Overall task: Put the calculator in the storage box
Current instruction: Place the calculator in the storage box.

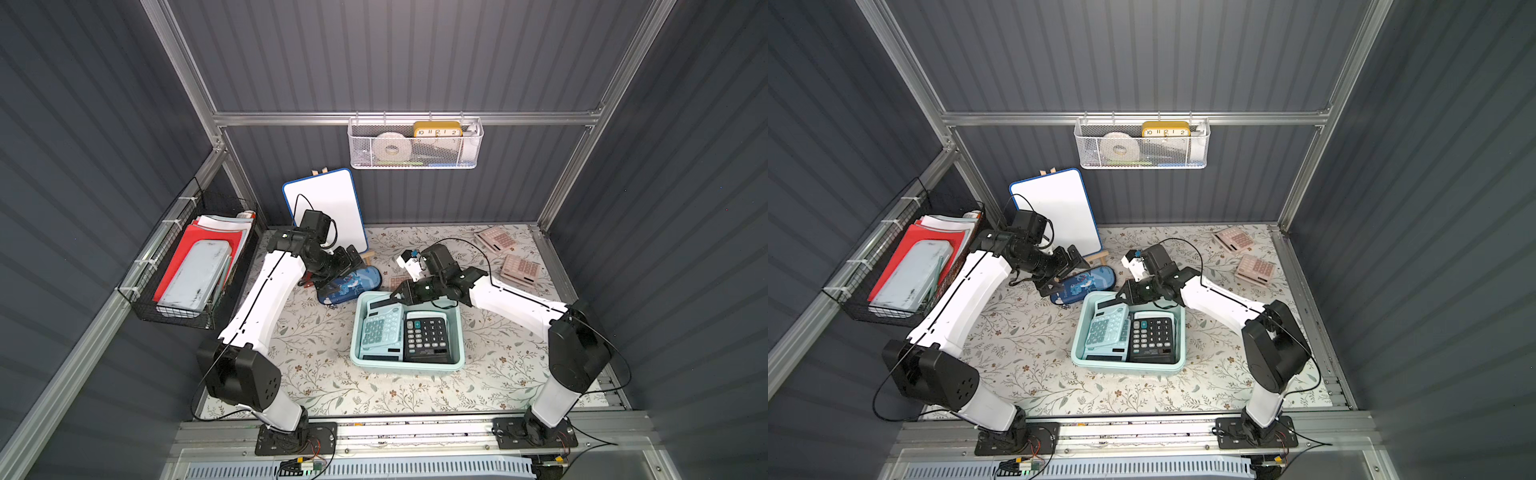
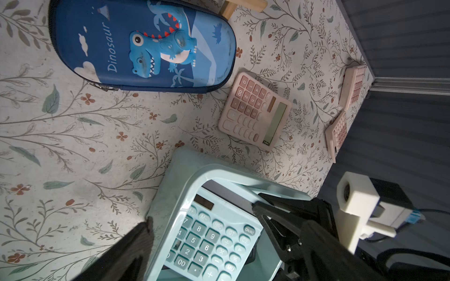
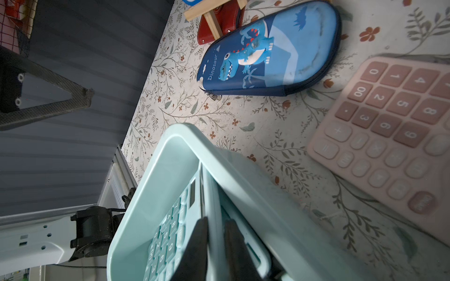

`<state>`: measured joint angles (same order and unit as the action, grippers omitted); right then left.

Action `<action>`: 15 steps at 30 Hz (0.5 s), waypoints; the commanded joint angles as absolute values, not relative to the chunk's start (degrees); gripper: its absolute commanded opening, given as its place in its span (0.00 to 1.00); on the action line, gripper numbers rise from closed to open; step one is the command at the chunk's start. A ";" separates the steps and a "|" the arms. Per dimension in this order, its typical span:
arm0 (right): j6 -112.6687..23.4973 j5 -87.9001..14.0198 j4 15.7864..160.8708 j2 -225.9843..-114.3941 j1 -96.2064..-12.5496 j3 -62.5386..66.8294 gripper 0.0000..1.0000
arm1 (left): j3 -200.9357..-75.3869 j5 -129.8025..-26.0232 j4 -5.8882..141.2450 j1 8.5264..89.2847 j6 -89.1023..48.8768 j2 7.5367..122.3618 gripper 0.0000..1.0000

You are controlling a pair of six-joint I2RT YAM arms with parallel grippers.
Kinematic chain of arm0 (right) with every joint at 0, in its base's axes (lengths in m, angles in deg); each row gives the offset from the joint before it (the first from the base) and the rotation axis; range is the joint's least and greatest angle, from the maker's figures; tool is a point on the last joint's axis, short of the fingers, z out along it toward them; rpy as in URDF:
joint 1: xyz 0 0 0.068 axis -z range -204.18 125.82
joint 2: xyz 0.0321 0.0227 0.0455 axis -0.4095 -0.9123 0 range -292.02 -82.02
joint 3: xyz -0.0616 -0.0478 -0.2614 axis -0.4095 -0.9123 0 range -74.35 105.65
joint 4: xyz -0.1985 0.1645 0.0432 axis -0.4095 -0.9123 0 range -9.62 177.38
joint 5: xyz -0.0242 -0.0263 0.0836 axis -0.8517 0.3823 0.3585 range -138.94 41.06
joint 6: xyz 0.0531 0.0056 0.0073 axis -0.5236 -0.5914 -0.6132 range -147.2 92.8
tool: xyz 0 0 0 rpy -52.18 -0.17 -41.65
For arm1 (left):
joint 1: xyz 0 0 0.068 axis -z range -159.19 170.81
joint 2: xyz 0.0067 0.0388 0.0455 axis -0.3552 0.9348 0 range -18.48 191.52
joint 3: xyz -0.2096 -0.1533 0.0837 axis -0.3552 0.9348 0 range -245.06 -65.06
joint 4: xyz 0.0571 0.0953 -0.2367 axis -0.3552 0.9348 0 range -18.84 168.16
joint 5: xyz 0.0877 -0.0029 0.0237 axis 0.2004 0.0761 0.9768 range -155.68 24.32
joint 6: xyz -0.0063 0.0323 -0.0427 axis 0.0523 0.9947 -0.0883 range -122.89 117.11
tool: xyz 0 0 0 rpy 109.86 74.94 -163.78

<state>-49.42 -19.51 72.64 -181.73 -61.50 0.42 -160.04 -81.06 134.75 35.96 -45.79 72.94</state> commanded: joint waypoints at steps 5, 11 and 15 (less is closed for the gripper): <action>-48.43 -22.12 69.10 -180.87 -61.55 2.62 0.41 | -159.28 -81.98 134.43 35.40 -44.99 72.99 0.99; -46.52 -24.91 59.85 -180.13 -61.39 6.49 0.49 | -159.19 -81.33 135.29 35.15 -44.75 73.41 0.99; -45.12 -25.56 53.09 -179.63 -61.44 8.71 0.51 | -159.10 -80.84 136.36 34.96 -44.38 73.72 0.99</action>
<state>-47.17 -23.38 60.26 -181.46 -61.72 6.71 -160.01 -81.02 134.34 35.46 -45.74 73.20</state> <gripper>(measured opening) 0.501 0.992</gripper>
